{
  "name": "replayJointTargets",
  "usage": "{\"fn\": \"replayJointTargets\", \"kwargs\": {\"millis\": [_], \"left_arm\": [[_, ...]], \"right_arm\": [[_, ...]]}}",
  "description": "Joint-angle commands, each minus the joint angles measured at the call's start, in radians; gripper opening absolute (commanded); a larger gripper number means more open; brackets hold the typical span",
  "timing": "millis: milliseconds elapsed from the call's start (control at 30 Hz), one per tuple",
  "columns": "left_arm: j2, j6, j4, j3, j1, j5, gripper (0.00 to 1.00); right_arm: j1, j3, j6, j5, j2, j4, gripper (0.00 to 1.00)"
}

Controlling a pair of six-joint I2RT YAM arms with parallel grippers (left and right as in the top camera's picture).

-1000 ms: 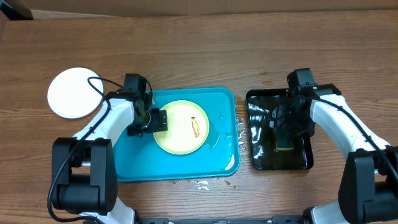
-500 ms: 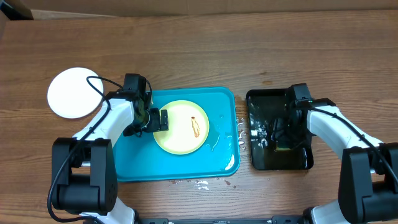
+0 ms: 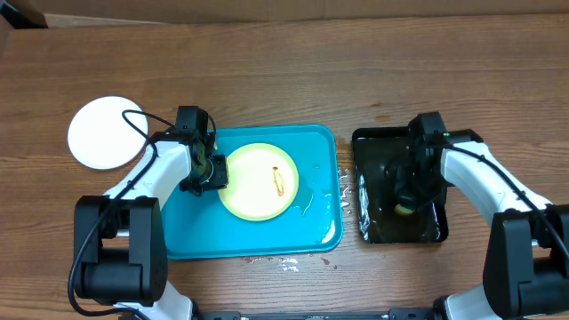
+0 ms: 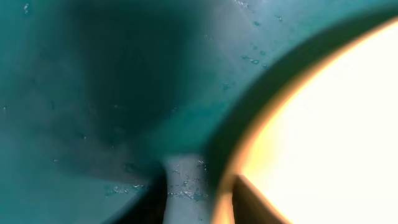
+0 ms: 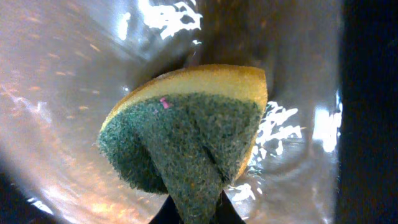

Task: Clean dirty plates on tray and stack at the side
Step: 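Grasp the sponge in the black tray with the right gripper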

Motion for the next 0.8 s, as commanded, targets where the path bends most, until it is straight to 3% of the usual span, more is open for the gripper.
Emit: {"fn": "replayJointTargets", "kwargs": {"millis": [0,200,267,300,333,367,433,500,533,667,700,767], "left_arm": [[0.043,0.001,0.000,-0.032,-0.002,0.023,0.09],[0.043,-0.007,-0.010,-0.035,-0.002,0.095,0.09],[0.043,-0.039,-0.016,-0.035,-0.002,0.120,0.15],[0.043,-0.045,-0.019,-0.035,-0.002,0.130,0.30],[0.043,-0.044,-0.019,-0.035,-0.002,0.141,0.54],[0.043,-0.043,-0.017,-0.035,-0.002,0.143,0.69],[0.043,-0.042,-0.002,-0.034,-0.001,0.118,0.73],[0.043,-0.042,0.017,-0.034,0.000,0.095,0.69],[0.043,-0.043,0.023,-0.034,0.000,0.087,0.61],[0.043,-0.043,0.033,-0.034,0.000,0.075,0.10],[0.043,-0.044,0.032,-0.034,-0.001,0.083,0.04],[0.043,-0.045,0.023,-0.034,-0.001,0.114,0.04]], "right_arm": [[0.004,0.053,0.001,-0.006,-0.003,-0.010,0.04],[0.004,0.055,0.000,-0.006,-0.003,-0.024,0.04],[0.004,0.060,0.000,-0.006,-0.003,-0.033,0.04],[0.004,0.064,0.000,-0.006,-0.003,-0.038,0.04],[0.004,0.071,0.000,-0.006,-0.003,-0.047,0.04],[0.004,0.082,0.000,-0.006,-0.003,-0.058,0.04],[0.004,0.098,-0.004,-0.006,-0.003,-0.065,0.04],[0.004,0.114,-0.003,-0.006,-0.003,-0.065,0.04],[0.004,0.118,-0.003,-0.006,-0.003,-0.063,0.04],[0.004,0.117,-0.003,-0.006,-0.003,-0.059,0.04],[0.004,0.117,-0.003,-0.006,-0.003,-0.057,0.04],[0.004,0.117,-0.003,-0.006,-0.003,-0.055,0.04]]}}
